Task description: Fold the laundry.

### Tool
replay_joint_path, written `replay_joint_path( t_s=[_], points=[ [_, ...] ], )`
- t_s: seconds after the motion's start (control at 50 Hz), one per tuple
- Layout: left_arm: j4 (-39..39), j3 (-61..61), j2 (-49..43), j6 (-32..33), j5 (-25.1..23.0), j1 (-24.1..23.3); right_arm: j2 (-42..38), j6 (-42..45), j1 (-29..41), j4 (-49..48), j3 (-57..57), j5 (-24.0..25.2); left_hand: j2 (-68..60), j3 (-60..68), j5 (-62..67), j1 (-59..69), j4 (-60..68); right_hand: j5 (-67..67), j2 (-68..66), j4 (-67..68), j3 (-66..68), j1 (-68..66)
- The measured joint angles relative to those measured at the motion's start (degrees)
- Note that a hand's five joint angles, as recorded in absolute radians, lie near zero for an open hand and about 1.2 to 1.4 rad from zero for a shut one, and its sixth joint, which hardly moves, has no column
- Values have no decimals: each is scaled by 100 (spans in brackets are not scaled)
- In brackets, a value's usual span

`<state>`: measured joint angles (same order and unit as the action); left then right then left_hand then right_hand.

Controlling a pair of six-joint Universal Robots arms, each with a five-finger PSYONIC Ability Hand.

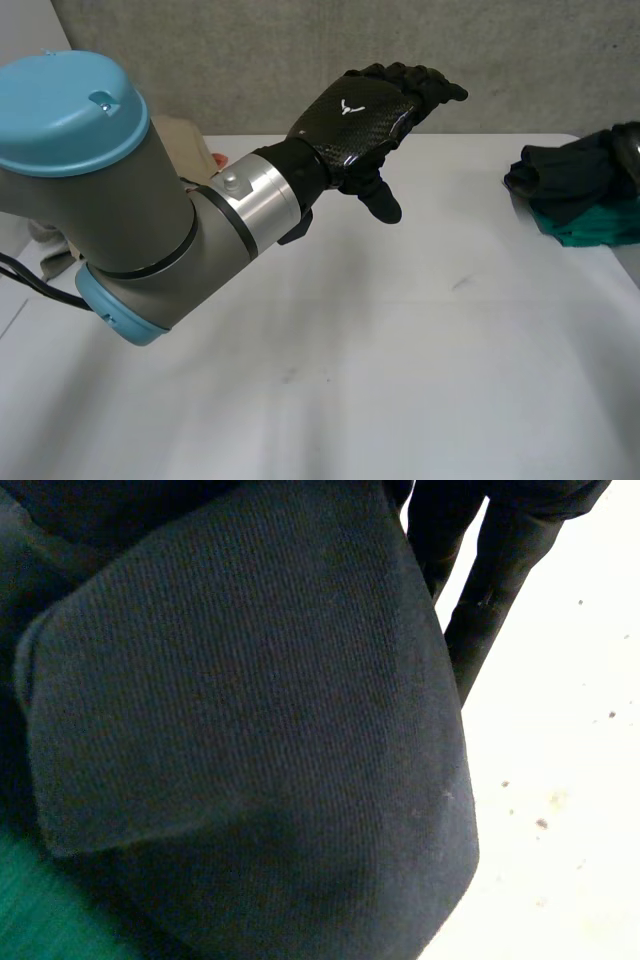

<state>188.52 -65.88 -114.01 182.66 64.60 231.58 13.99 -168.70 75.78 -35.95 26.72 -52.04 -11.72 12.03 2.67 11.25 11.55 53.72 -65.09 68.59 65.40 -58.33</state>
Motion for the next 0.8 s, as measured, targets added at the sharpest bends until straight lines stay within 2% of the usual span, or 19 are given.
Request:
replay_joint_path(
  t_s=[0.14, 0.22, 0.3, 0.32, 0.36, 0.52, 0.62, 0.68, 0.74, 0.8],
  points=[
    [0, -63, 15, 6, -2, 1, -154, -40, -256, -212, 181, 180, 0, 0, 0, 0, 0, 54, -41, 22, 109, 3],
    [0, -69, 24, 6, -6, -1, -127, -37, -293, -238, 263, 162, 0, 0, 0, 0, 0, -1231, 1417, -1628, -1420, 664],
    [0, -70, 28, 10, -8, -8, -53, -34, -297, -219, 315, 104, 0, 0, 0, 0, 0, -2892, 3023, -3317, -3023, 2304],
    [1, -71, 30, 11, -8, -11, 17, -33, -305, -195, 361, 55, 0, 0, 0, 0, 0, -4185, 4375, -4623, -4299, 3640],
    [0, -74, 36, 15, -11, -14, 155, -28, -333, -144, 488, -20, 0, 0, 0, 0, 0, -4917, 5092, -5423, -5101, 4364],
    [6, -78, 85, 19, -28, -17, 1372, 343, -604, 380, 1752, -291, 0, 0, 0, 0, 0, -5108, 5319, -5672, -5344, 4559],
    [9, -64, 170, 8, -35, -21, 2368, 1517, -971, 1152, 2571, -719, 0, 0, 0, -2, 0, -5108, 5320, -5671, -5344, 4559],
    [12, -52, 254, -1, -35, -23, 2869, 2498, -1127, 1566, 2807, -1295, 0, 0, 0, -2, 0, -5109, 5319, -5672, -5345, 4559],
    [33, -33, 348, -16, -33, -24, 3221, 3269, -1172, 1682, 2869, -1853, 0, 0, 0, -1, 0, -5109, 5320, -5672, -5345, 4559],
    [101, 10, 474, -53, -9, -6, 3537, 3694, -1098, 1485, 2922, -2198, 0, 0, 0, 0, 0, -5109, 5319, -5672, -5345, 4559]
  ],
)
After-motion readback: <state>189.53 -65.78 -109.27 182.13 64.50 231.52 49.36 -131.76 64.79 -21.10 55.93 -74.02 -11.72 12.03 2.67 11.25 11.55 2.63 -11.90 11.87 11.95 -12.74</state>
